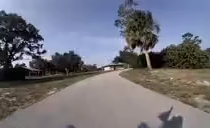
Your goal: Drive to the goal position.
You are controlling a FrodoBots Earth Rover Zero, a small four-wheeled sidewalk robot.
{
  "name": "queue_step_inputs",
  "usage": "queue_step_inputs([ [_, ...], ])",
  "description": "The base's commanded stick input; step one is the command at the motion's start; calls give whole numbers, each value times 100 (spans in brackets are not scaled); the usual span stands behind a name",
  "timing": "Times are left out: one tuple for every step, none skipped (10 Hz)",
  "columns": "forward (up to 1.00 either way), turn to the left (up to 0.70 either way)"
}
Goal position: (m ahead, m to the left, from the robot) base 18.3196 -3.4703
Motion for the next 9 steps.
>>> queue_step_inputs([
  [100, 3],
  [100, 3],
  [100, 3],
  [100, 3],
  [100, 4],
  [100, 3],
  [100, 3],
  [100, 3],
  [100, 3],
])
